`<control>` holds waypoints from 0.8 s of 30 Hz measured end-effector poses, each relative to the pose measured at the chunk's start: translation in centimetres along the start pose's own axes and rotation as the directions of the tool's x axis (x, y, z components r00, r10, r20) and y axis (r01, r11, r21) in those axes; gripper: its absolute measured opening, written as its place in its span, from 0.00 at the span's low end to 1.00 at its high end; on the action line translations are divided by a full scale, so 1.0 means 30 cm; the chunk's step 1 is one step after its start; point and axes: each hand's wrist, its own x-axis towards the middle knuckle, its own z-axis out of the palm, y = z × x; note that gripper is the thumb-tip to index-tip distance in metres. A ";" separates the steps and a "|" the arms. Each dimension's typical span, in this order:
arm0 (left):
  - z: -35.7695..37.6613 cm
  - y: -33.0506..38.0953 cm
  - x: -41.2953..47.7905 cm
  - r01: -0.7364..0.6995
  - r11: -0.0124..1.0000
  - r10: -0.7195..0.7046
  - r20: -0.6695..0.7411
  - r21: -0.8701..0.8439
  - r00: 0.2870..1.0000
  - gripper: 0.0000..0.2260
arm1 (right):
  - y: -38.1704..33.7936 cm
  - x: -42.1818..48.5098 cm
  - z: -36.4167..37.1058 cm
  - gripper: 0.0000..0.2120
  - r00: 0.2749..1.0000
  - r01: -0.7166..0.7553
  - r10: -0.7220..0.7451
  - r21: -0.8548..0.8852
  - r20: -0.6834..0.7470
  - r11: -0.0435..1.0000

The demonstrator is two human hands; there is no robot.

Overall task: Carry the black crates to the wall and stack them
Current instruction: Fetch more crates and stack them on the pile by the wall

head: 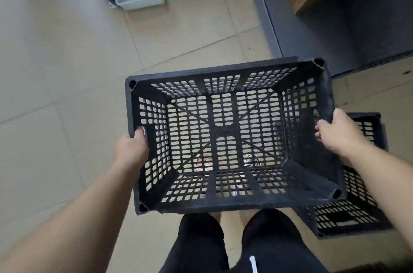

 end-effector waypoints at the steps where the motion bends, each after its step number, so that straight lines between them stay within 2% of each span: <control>1: -0.050 0.005 -0.043 -0.005 1.000 0.005 0.005 -0.010 1.000 0.21 | -0.017 -0.058 -0.049 0.05 1.000 0.010 -0.010 0.003 0.001 1.000; 8: -0.390 0.017 -0.379 -0.016 0.998 0.016 0.000 -0.065 1.000 0.21 | -0.106 -0.425 -0.321 0.06 0.994 0.097 -0.099 -0.038 -0.050 0.995; 11: -0.496 -0.065 -0.431 0.010 0.998 -0.011 -0.019 -0.066 1.000 0.35 | -0.127 -0.545 -0.392 0.05 0.989 0.139 -0.140 -0.022 -0.056 0.990; 13: -0.538 -0.156 -0.407 0.014 0.997 -0.018 -0.057 -0.072 0.998 0.39 | -0.135 -0.616 -0.417 0.04 0.984 0.169 -0.169 0.001 -0.051 0.986; 15: -0.607 -0.136 -0.544 0.006 0.997 -0.012 -0.082 -0.076 0.997 0.37 | -0.135 -0.675 -0.438 0.05 0.979 0.192 -0.193 -0.008 -0.061 0.981; 18: -0.681 -0.138 -0.724 0.012 0.998 -0.022 -0.159 -0.062 0.987 0.27 | -0.143 -0.730 -0.455 0.08 0.972 0.229 -0.230 -0.032 -0.042 0.973; 24: -0.763 -0.407 -0.951 0.114 0.968 -0.174 -0.272 -0.222 0.947 0.36 | -0.236 -0.851 -0.457 0.06 0.894 0.448 -0.445 -0.122 0.047 0.886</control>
